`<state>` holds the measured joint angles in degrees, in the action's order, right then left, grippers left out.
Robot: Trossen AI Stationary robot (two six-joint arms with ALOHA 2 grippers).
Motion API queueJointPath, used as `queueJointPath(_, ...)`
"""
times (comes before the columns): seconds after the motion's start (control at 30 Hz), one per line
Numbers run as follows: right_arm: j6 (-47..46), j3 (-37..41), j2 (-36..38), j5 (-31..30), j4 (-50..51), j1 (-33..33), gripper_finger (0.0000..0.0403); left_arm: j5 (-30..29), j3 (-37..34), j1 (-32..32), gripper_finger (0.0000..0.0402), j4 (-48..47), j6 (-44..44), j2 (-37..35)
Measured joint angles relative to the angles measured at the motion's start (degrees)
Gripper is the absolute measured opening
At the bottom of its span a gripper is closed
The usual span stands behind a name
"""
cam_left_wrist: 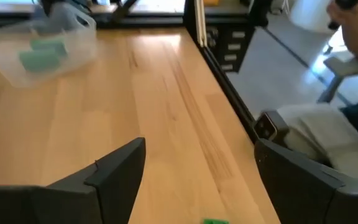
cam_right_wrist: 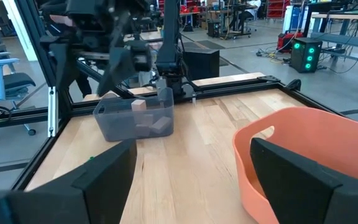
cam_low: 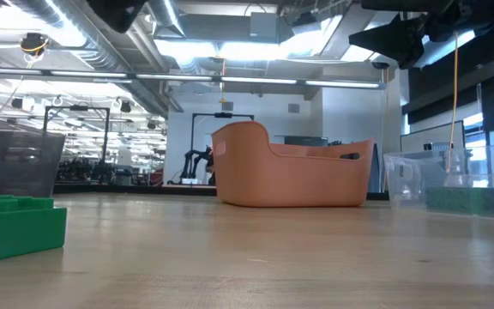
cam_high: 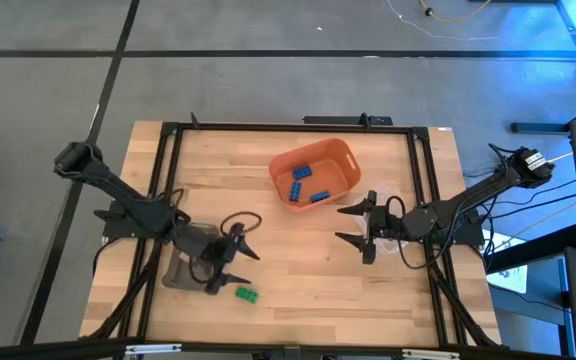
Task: Sort & place blocks by color
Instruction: Put the green game piece into the transparent bin
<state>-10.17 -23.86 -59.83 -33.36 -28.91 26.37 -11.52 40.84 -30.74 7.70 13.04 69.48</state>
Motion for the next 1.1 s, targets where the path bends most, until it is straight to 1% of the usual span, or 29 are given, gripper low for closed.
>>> queueJointPath(0.17, 0.0, 0.0, 0.0, 0.0, 0.1, 0.0, 0.0316, -0.8, 2.1, -2.6, 0.0296, -3.0, 0.1, 3.0)
queueJointPath(0.3, 0.0, 0.0, 0.0, 0.0, 0.1, 0.0, 0.0316, -1.1, 2.3, -3.9, 0.0293, -4.2, 0.4, 3.9)
queueJointPath(0.4, 0.0, 0.0, 0.0, 0.0, 0.1, 0.0, 0.0316, -1.3, 2.3, -4.6, 0.0292, -7.2, 0.4, 4.6)
queueJointPath(0.57, 0.0, 0.0, 0.0, 0.0, 0.1, 0.0, 0.0316, -3.9, 2.3, -5.3, 0.0292, -9.0, 1.8, 5.5)
queueJointPath(0.83, 0.2, 0.0, 0.0, 0.0, 0.1, 0.0, 0.0316, -4.5, 2.2, -6.5, 0.0292, -8.7, 1.7, 7.9)
queueJointPath(1.1, 0.0, 0.0, 0.0, 0.0, 0.1, 0.0, 0.0316, -4.1, 2.2, -6.5, 0.0292, -8.5, 1.1, 8.6)
